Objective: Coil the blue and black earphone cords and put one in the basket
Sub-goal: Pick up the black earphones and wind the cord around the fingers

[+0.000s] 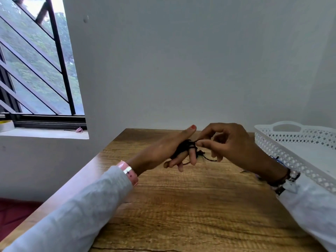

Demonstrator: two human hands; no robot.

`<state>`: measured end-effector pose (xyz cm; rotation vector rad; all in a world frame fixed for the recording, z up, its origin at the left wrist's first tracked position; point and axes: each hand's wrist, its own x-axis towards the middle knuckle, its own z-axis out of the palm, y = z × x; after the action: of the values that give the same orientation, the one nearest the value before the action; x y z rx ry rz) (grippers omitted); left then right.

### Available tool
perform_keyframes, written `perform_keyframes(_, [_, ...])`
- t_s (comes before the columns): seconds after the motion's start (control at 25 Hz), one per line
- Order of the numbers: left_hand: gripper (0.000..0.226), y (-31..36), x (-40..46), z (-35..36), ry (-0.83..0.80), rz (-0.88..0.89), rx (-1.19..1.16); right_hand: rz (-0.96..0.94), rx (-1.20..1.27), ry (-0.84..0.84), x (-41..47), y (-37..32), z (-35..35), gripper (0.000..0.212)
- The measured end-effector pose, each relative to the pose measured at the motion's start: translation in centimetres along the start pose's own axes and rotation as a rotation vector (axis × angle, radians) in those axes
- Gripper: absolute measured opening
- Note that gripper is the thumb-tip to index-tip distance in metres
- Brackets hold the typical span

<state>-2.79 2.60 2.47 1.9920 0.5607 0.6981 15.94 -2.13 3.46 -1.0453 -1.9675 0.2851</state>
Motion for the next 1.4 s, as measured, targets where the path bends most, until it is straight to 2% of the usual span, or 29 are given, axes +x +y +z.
perform_keyframes(0.08, [0.056, 0.1, 0.0, -0.2, -0.175, -0.004, -0.344, 0.043, 0.13, 0.082, 0.2, 0.1, -0.2, 0.018])
perform_keyframes(0.16, [0.045, 0.1, 0.2, -0.4, -0.246, 0.014, -0.608, 0.106, 0.24, 0.098, 0.2, 0.3, 0.3, 0.024])
perform_keyframes(0.36, [0.041, 0.3, 0.1, -0.6, -0.124, 0.108, -0.878, 0.213, 0.388, -0.065, -0.1, 1.3, 3.4, 0.031])
perform_keyframes(0.48, [0.044, 0.6, 0.2, -0.2, -0.089, 0.142, -1.029, 0.166, 0.162, -0.16, -0.3, 1.7, 4.3, 0.015])
perform_keyframes(0.56, [0.045, 0.6, 0.5, -0.1, 0.053, 0.145, -0.973, 0.113, -0.005, -0.227, -0.7, 1.8, 4.5, 0.011])
perform_keyframes(0.68, [0.043, 0.4, 0.8, 0.3, 0.276, 0.091, -0.644, -0.017, -0.274, -0.242, -0.9, 2.0, 4.4, 0.019])
perform_keyframes(0.76, [0.038, 0.2, 0.7, 0.8, 0.277, 0.045, -0.32, -0.103, -0.365, -0.217, -0.7, 1.8, 4.0, 0.02])
perform_keyframes(0.84, [0.033, 0.0, 0.6, 1.3, 0.19, -0.003, 0.058, -0.231, -0.397, -0.179, -0.4, 1.8, 3.3, 0.016])
perform_keyframes(0.92, [0.027, 0.1, 0.3, 1.6, 0.14, 0.001, 0.216, -0.297, -0.442, -0.162, -0.3, 1.6, 2.6, 0.009])
perform_keyframes(1.0, [0.031, 0.4, 0.0, 1.6, 0.152, -0.006, 0.287, -0.298, -0.464, -0.151, -0.4, 1.1, 2.1, 0.005])
perform_keyframes(1.12, [0.043, 0.1, -0.3, 1.2, 0.084, -0.056, 0.29, -0.301, -0.333, -0.161, -0.3, 0.5, 1.6, 0.003])
perform_keyframes(1.24, [0.057, 0.3, -0.3, 0.9, -0.027, -0.077, 0.17, -0.259, -0.248, -0.057, -0.2, 0.1, 0.8, 0.007])
perform_keyframes(1.32, [0.06, 0.5, -0.2, 0.6, -0.106, -0.09, -0.065, -0.164, -0.127, 0.028, 0.0, 0.0, 0.1, 0.012])
perform_keyframes(1.4, [0.052, 0.9, -0.2, 0.2, -0.179, -0.044, -0.394, -0.064, 0.041, 0.102, 0.2, 0.2, -0.2, 0.018])
